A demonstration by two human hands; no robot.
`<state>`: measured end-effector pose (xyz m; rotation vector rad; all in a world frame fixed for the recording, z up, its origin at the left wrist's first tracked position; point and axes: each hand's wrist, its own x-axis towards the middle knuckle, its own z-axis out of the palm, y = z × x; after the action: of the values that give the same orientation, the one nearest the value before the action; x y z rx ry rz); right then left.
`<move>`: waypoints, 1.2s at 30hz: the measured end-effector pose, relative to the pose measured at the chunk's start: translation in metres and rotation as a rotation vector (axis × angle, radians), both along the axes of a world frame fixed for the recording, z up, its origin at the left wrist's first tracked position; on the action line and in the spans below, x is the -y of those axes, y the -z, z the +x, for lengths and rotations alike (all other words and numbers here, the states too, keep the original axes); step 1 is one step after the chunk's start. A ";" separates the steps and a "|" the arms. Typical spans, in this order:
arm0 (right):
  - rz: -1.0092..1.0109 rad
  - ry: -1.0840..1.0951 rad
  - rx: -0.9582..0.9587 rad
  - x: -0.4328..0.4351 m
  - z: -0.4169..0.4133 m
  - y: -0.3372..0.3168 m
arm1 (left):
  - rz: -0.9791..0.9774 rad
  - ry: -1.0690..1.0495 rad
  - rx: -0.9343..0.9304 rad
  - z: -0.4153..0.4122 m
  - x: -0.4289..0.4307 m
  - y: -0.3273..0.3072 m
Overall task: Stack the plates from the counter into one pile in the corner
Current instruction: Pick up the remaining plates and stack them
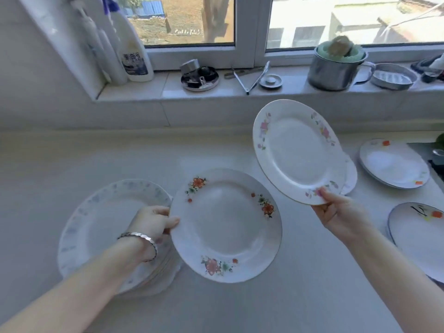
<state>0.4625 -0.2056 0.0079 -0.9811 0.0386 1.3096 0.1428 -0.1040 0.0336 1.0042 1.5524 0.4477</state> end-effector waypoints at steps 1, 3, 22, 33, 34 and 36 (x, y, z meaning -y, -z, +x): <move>0.005 -0.021 -0.001 -0.007 -0.015 -0.002 | -0.012 -0.050 0.022 -0.025 -0.006 -0.007; 0.009 -0.061 -0.003 -0.021 -0.042 -0.003 | -0.022 -0.143 0.055 -0.070 -0.017 -0.016; -0.086 -0.284 0.199 -0.068 -0.175 0.008 | 0.014 -0.076 -0.070 -0.213 -0.058 0.015; -0.106 -0.358 0.280 -0.065 -0.186 0.001 | 0.145 0.268 -0.466 -0.234 -0.063 0.027; -0.113 -0.372 0.294 -0.065 -0.187 -0.001 | 0.157 0.284 -0.482 -0.233 -0.062 0.028; -0.124 -0.412 0.325 -0.063 -0.191 -0.004 | 0.213 0.339 -0.572 -0.233 -0.062 0.031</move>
<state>0.2715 -0.1423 0.0118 -1.3477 -0.3513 1.5148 -0.0898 -0.0425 0.0030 1.6310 1.8051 0.0844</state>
